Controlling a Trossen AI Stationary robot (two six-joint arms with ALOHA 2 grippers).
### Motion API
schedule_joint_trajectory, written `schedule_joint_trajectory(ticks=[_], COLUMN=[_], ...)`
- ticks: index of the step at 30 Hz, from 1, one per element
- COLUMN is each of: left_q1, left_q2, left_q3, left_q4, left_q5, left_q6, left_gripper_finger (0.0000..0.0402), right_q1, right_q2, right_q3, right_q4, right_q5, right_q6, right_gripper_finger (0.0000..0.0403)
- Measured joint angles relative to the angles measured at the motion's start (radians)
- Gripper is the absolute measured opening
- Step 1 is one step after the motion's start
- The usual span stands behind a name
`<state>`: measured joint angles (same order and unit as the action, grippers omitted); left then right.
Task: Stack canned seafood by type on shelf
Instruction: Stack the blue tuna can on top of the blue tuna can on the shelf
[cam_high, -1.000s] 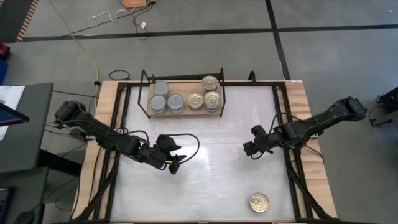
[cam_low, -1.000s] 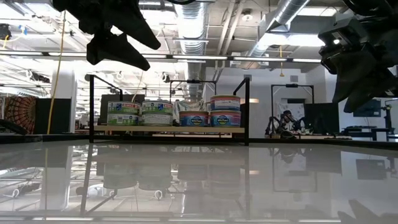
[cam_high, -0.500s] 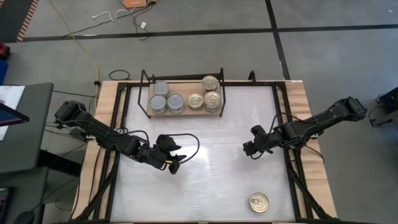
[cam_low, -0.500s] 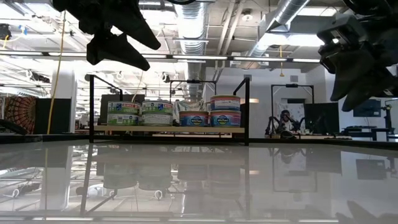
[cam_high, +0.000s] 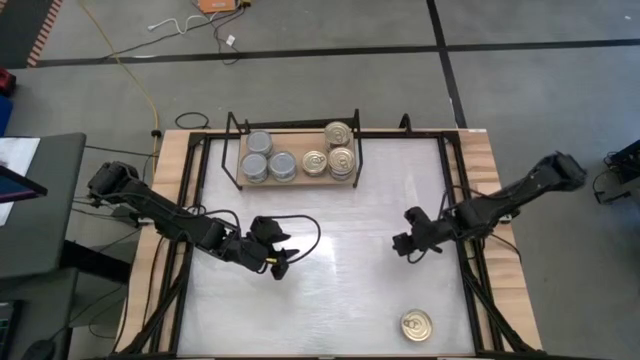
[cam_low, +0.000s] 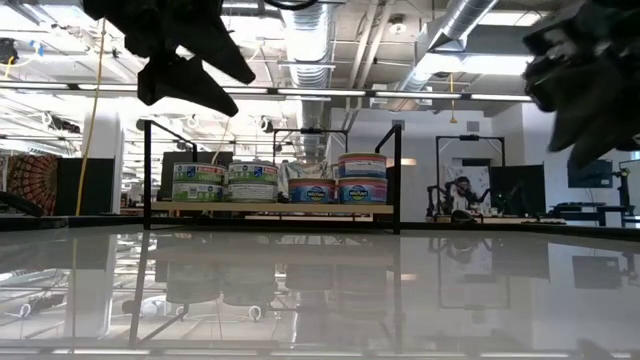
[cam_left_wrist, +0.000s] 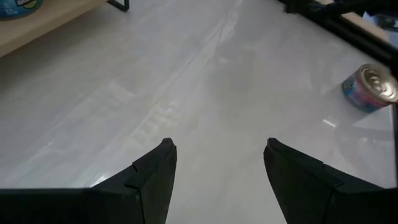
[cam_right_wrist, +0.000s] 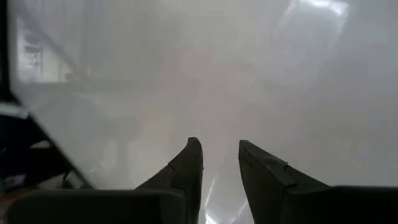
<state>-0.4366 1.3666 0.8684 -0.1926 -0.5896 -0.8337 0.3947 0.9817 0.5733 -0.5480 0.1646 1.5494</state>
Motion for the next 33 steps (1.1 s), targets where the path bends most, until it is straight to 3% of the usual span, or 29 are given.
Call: schedule_joint_trajectory(ticks=[8,18,26,33], left_q1=[0.0,0.0,0.0,0.0], left_q2=[0.0,0.0,0.0,0.0], left_q3=[0.0,0.0,0.0,0.0], left_q4=[-0.049,-0.089,-0.089,-0.088], left_q5=[0.0,0.0,-0.023,-0.025], left_q6=[0.0,0.0,0.0,0.0], left_gripper_finger=[0.023,0.023,0.023,0.023], right_q1=[0.214,0.479,0.596,0.626], right_q2=[0.048,0.317,0.598,0.737], right_q3=[0.077,0.358,0.537,0.583], right_q4=[-0.023,-0.253,-0.255,-0.234], right_q5=[0.017,0.019,0.018,-0.006], right_q6=[0.184,0.431,0.433,0.433], right_gripper_finger=[0.0101,0.008,0.0079,0.0079])
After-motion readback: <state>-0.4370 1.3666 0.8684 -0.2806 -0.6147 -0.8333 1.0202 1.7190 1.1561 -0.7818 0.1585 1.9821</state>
